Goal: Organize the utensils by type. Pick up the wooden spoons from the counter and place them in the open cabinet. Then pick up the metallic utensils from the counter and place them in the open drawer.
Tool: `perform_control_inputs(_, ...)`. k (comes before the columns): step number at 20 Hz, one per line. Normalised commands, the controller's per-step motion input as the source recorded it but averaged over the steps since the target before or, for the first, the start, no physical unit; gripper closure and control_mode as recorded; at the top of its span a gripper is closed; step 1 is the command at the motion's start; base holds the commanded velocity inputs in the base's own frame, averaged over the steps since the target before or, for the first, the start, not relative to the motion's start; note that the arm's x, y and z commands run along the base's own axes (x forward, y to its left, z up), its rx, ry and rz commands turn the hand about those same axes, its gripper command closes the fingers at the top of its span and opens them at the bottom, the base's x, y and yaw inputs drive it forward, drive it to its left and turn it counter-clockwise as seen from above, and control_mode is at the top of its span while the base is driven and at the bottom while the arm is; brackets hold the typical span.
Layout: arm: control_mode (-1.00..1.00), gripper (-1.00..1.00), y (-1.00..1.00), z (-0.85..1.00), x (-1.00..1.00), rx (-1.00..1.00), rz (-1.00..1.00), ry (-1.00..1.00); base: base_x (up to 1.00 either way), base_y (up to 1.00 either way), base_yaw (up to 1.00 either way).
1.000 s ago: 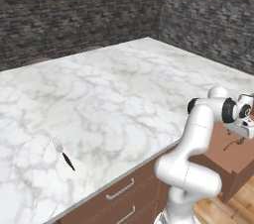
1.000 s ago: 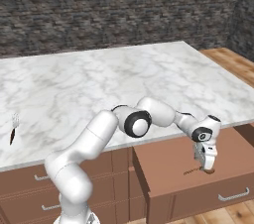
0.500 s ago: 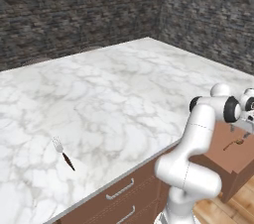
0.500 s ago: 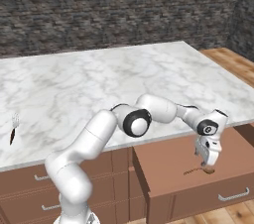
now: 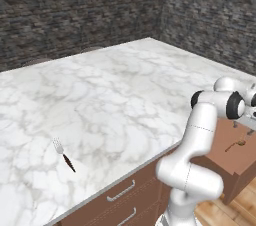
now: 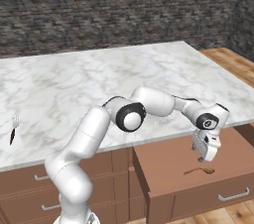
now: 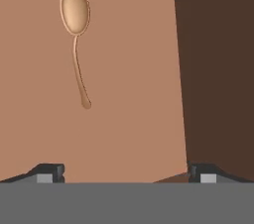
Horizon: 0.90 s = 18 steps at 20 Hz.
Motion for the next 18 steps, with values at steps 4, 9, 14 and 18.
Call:
perform_control_inputs(4, -1.00, -1.00, 0.56, 0.40, -0.28, -0.06, 0.00, -0.13, 0.00, 0.00, 0.00)
perform_control_inputs(9, -1.00, -1.00, 0.66, 0.45, -0.17, -0.13, 0.06, -0.11, 0.00, 0.00, 0.00)
perform_control_inputs(14, -1.00, -1.00, 0.71, 0.51, -0.07, -0.21, 0.11, 0.00, 0.00, 0.00, 0.00)
perform_control_inputs(18, -1.00, -1.00, 0.78, 0.50, -0.02, -0.20, 0.12, 0.00, 0.00, 0.00, 0.00)
